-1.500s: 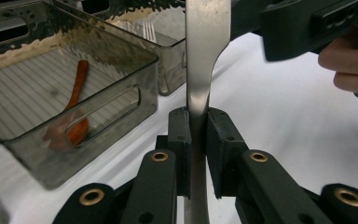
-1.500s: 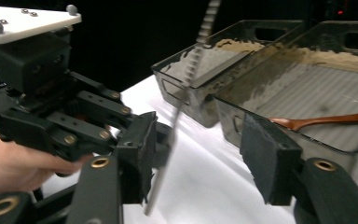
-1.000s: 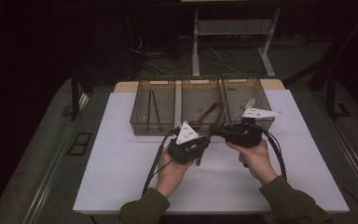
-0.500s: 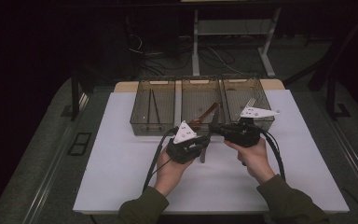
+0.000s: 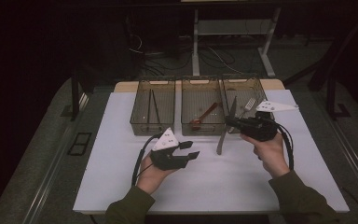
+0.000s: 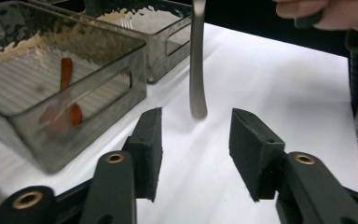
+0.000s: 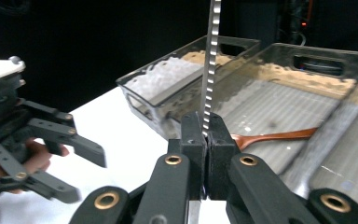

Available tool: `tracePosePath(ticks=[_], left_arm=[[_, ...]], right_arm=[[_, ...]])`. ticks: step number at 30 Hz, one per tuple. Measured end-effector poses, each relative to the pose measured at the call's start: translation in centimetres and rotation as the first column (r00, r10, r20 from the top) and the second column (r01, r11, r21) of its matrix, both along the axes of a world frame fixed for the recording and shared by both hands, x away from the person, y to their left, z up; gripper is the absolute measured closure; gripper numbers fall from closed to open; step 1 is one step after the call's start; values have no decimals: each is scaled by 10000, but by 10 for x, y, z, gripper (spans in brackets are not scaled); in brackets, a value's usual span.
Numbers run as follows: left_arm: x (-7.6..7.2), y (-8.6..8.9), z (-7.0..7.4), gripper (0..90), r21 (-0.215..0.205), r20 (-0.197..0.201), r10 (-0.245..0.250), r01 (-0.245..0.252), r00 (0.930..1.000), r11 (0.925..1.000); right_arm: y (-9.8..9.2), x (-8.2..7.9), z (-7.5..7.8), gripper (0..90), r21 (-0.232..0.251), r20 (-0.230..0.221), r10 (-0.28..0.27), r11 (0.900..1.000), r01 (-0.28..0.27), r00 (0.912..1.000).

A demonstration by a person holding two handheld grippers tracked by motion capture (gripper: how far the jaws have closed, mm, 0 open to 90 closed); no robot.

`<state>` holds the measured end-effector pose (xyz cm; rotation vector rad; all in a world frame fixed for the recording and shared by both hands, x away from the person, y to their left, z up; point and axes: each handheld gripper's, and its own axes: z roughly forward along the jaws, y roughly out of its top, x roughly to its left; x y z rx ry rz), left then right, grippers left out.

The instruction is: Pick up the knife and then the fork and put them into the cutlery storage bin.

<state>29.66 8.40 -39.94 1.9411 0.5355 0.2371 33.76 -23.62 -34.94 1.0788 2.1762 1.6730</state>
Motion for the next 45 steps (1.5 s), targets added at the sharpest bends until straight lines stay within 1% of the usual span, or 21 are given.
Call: tracePosePath(ticks=[3,5,7,9,12,17,21,24,28,30,33,36,39,41,43,45], left_arm=[[-2,14,-2,496,-98,-37,113,-113,9999,9999],[-4,24,-4,484,-216,-242,172,-178,9996,9996],[-5,34,-7,466,-182,-288,173,-178,9994,9997],[-7,43,-11,441,-221,-299,242,-249,9993,9994],[-10,56,-15,391,-309,-356,482,-494,9982,9983],[-17,74,-19,315,-170,-329,650,-656,9973,9977],[-19,85,-23,250,-131,-390,883,-889,9953,9960],[-21,88,-24,219,-163,-469,1005,-1013,9938,9947],[-20,86,-25,168,45,-452,1173,-1172,9921,9931],[-20,85,-26,141,139,-453,1189,-1183,9919,9929],[-20,83,-26,123,231,-347,1237,-1230,9917,9921],[-20,83,-25,103,205,-478,1310,-1302,9902,9913],[-20,82,-26,99,243,-519,1302,-1291,9901,9913],[-20,81,-26,84,276,-534,1326,-1313,9897,9910],[-20,80,-26,60,309,-578,1354,-1338,9891,9905],[-20,79,-26,40,289,-648,1373,-1357,9884,9903]], right_arm=[[-9,2,3,873,-153,-21,-212,9997,212,9998],[-15,3,5,873,-326,-54,-327,9989,325,9995],[-21,4,8,873,-544,-37,-471,9974,469,9989],[-27,5,10,873,-637,-1,-600,9962,599,9982],[-38,7,14,873,-569,-23,-821,9950,819,9966],[-56,9,27,873,-528,99,-1194,9914,1197,9928],[-70,11,37,874,-242,272,-1596,9868,1602,9868],[-77,16,44,873,-157,389,-1837,9827,1844,9822],[-85,25,55,873,-328,579,-2120,9763,2141,9756],[-90,32,61,873,-387,643,-2266,9726,2293,9719],[-97,44,69,873,-542,755,-2507,9654,2550,9651],[-103,58,74,873,-728,790,-2761,9567,2817,9579],[-107,72,75,873,-1068,695,-2953,9475,3014,9529],[-108,80,73,875,-1425,682,-3047,9395,3116,9500],[-109,87,68,875,-1780,621,-3117,9313,3178,9481],[-110,93,62,875,-2052,428,-3165,9255,3184,9476]])
